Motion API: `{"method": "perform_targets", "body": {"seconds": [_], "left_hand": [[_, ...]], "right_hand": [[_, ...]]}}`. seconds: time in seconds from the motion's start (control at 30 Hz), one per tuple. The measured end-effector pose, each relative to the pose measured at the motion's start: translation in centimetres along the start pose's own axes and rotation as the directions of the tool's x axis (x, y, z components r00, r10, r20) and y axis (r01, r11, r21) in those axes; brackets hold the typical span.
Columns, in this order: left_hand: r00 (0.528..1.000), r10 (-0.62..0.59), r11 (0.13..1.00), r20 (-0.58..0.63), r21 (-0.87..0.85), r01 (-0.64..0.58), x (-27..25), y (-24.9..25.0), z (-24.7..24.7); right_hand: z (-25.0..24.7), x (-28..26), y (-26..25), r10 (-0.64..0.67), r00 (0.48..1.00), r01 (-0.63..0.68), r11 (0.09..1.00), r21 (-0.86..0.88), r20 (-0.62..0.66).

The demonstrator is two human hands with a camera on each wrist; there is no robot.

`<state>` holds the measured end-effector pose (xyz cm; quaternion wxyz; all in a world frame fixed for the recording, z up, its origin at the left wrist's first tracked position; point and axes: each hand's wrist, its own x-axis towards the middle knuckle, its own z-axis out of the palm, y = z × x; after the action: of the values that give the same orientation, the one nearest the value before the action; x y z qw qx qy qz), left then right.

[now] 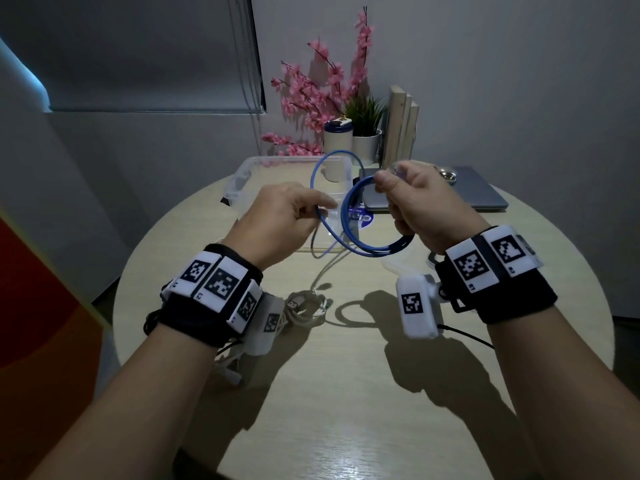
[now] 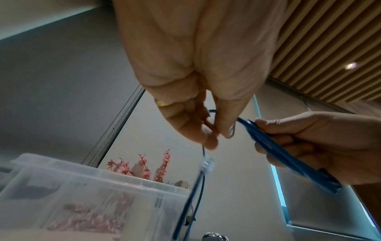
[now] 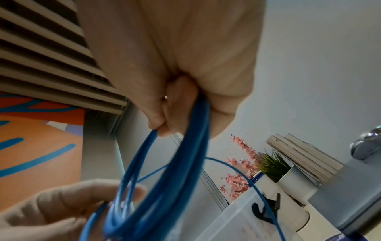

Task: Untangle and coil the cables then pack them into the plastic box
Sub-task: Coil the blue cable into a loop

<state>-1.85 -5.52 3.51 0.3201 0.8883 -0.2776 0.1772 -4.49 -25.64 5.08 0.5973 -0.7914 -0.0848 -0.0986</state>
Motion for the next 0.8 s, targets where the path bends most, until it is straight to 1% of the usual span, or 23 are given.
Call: {"method": "perform_targets", "body": {"seconds": [0.07,0.1,0.17,0.23,0.3,0.37,0.43,0.5,0.53,0.57,0.63,0.7,0.77,0.8], "left_hand": [[0.994,-0.085,0.984,0.066,-0.152,0.095,-0.2,0.5,0.2],[0.989,-0.12,0.961,0.084,-0.241,0.137,-0.3,0.7,0.3],[0.986,-0.152,0.918,0.07,-0.36,0.168,-0.3,1.2,0.6],[0.987,-0.158,0.908,0.02,-0.39,0.153,-0.2,1.4,0.9],[0.985,-0.17,0.916,-0.012,-0.371,0.153,0.0,1.3,1.1],[0.986,-0.165,0.923,-0.002,-0.353,0.154,0.0,1.1,1.3],[0.991,-0.132,0.929,0.019,-0.346,0.13,-0.1,1.1,1.3],[0.995,-0.098,0.926,0.034,-0.362,0.103,-0.3,1.4,1.2],[0.995,-0.088,0.918,0.042,-0.384,0.097,-0.4,1.5,1.1],[0.996,-0.08,0.908,0.048,-0.409,0.093,-0.4,1.7,1.0],[0.997,-0.075,0.887,0.035,-0.454,0.083,-0.4,1.9,0.9],[0.993,-0.117,0.85,0.006,-0.517,0.103,-0.2,1.9,0.9],[0.982,-0.187,0.797,0.011,-0.583,0.158,-0.2,1.9,0.9],[0.978,-0.205,0.771,0.038,-0.609,0.185,-0.3,1.8,0.9]], "right_hand": [[0.1,0.1,0.1,-0.027,1.0,0.026,0.995,-0.091,-0.01],[0.2,0.2,0.2,-0.041,0.999,0.039,0.989,-0.14,-0.017],[0.2,0.4,0.5,-0.072,0.997,0.067,0.974,-0.218,-0.015],[0.2,0.5,0.5,-0.109,0.994,0.104,0.952,-0.286,-0.001],[0.3,0.4,0.3,-0.167,0.986,0.152,0.906,-0.395,-0.005],[0.5,0.2,-0.1,-0.239,0.971,0.198,0.843,-0.5,-0.019],[0.7,0.3,-0.2,-0.295,0.955,0.23,0.779,-0.583,-0.018],[0.9,0.4,-0.1,-0.312,0.95,0.232,0.731,-0.642,-0.011],[0.9,0.5,-0.1,-0.31,0.951,0.236,0.736,-0.635,-0.006],[0.9,0.4,-0.2,-0.301,0.954,0.242,0.76,-0.603,0.004],[0.9,0.2,-0.3,-0.264,0.964,0.247,0.833,-0.495,0.037],[0.9,0.1,-0.1,-0.264,0.964,0.256,0.86,-0.441,0.044],[0.9,0.3,0.3,-0.294,0.956,0.258,0.864,-0.432,-0.017],[0.8,0.5,0.5,-0.31,0.949,0.256,0.868,-0.425,-0.062]]}}
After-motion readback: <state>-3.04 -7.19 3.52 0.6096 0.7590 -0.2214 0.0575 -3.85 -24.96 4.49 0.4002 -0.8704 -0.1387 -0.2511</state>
